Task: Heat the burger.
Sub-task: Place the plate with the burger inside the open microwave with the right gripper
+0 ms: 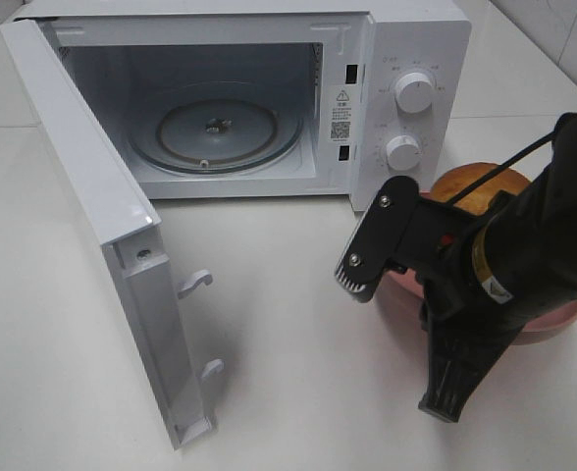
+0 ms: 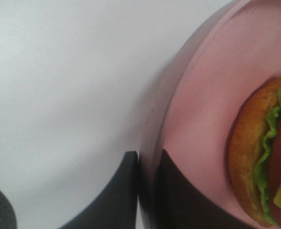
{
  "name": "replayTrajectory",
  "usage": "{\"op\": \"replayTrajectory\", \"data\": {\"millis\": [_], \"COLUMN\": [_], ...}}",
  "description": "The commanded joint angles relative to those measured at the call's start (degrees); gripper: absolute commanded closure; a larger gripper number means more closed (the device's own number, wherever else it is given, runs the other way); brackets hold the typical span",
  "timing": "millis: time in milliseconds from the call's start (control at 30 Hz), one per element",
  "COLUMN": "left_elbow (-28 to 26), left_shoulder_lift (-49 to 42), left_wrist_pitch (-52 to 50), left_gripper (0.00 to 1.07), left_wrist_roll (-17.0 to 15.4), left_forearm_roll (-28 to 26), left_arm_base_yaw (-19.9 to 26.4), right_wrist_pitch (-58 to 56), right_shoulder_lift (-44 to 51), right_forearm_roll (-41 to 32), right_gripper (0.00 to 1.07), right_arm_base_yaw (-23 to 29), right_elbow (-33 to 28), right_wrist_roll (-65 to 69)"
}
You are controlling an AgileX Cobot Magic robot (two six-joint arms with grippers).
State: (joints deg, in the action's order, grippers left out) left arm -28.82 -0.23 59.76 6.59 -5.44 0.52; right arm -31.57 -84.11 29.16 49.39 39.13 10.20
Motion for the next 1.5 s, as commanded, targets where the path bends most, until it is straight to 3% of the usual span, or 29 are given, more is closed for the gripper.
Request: {"op": "replayTrajectory", "data": {"millis": [33, 233, 800, 1033, 1500], "left_elbow": [0.17, 0.17, 0.17, 0.17, 0.17], "left_shoulder_lift": [-1.03, -1.03, -1.03, -1.03, -1.03], "left_wrist_pitch": [-0.57, -0.57, -0.57, -0.57, -0.57], "left_gripper": [1.06, 1.06, 1.06, 1.06, 1.06], "left_wrist_roll": [0.0, 0.0, 0.0, 0.0, 0.0], "left_forearm_roll": [-0.17, -0.17, -0.17, -0.17, -0.17], "left_arm_base_yaw": [-0.29, -0.29, -0.29, -0.29, -0.29], "right_wrist_pitch": [0.17, 1.72, 16.67, 21.54, 31.57], "right_shoulder_lift": [0.92, 0.92, 0.92, 0.92, -0.06], "right_forearm_roll": [5.44, 7.51, 7.56, 7.62, 8.19], "right_gripper": [1.07, 1.07, 1.07, 1.07, 1.07], "right_arm_base_yaw": [2.69, 7.28, 7.05, 6.99, 0.34], "right_elbow": [0.17, 0.17, 0.17, 0.29, 1.03], "right_wrist_roll": [-1.2, -4.87, -35.64, -38.79, -43.66]}}
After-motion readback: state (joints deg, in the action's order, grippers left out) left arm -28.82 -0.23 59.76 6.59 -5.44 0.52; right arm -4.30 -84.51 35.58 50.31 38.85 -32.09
